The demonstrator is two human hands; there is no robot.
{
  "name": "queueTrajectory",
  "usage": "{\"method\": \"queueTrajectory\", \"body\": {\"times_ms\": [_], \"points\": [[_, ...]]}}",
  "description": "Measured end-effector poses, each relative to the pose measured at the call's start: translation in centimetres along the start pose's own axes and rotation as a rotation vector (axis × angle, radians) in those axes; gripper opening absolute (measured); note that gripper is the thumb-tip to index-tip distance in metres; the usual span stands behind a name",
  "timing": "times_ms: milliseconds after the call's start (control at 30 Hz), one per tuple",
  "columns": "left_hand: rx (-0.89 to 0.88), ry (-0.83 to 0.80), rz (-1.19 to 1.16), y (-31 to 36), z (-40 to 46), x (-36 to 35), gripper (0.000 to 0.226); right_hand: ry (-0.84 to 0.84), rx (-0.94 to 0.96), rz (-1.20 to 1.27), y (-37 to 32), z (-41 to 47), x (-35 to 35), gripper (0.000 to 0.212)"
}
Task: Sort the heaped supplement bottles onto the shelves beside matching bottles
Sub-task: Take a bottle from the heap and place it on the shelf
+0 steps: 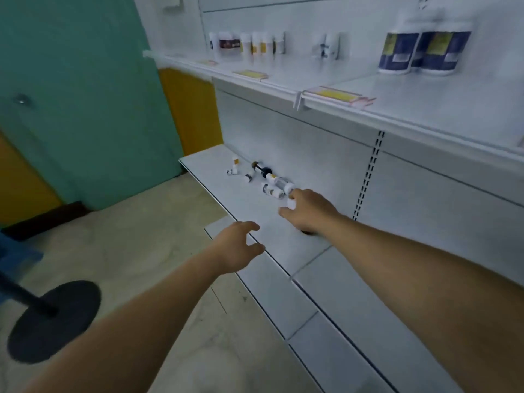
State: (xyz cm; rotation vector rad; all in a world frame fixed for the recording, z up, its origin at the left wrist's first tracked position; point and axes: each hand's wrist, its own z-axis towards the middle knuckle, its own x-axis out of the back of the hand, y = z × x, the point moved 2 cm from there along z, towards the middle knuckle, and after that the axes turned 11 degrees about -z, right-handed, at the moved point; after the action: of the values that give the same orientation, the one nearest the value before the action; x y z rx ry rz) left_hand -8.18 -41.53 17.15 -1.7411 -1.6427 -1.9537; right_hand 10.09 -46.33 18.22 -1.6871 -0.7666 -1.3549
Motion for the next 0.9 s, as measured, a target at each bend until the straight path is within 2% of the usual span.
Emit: {"method": "queueTrajectory", "body": {"times_ms": [100, 200, 367, 500, 767, 900], "points": [[-0.020, -0.057, -0.023, -5.6, 5.6, 3.6, 0.051, 0.012, -0.148, 0.091, -3.4, 6.3, -2.9, 0.067], [-0.048, -0.158, 0.019, -9.7, 10.8, 6.8, 0.051, 0.033, -0.299, 0.158, -6.0, 10.7, -4.5, 0.058], [-0.090, -0.280, 0.065, -13.3, 21.0, 10.3, 0.052, 0.000, -0.507, 0.276, -7.6, 17.6, -6.8, 0.055], [-0.094, -0.341, 0.109, -16.0, 30.3, 11.2, 0.056, 0.009, -0.605, 0.397, -7.6, 24.1, -9.7, 0.056], [-0.209, -0.369, 0.237, -19.8, 47.3, 9.3, 0.064, -0.089, -0.773, 0.358, -5.2, 32.8, -16.4, 0.069], [-0.387, -0.267, 0.215, -20.3, 53.9, 6.0, 0.067, -0.096, -0.781, 0.305, -4.2, 35.6, -19.6, 0.081]]}}
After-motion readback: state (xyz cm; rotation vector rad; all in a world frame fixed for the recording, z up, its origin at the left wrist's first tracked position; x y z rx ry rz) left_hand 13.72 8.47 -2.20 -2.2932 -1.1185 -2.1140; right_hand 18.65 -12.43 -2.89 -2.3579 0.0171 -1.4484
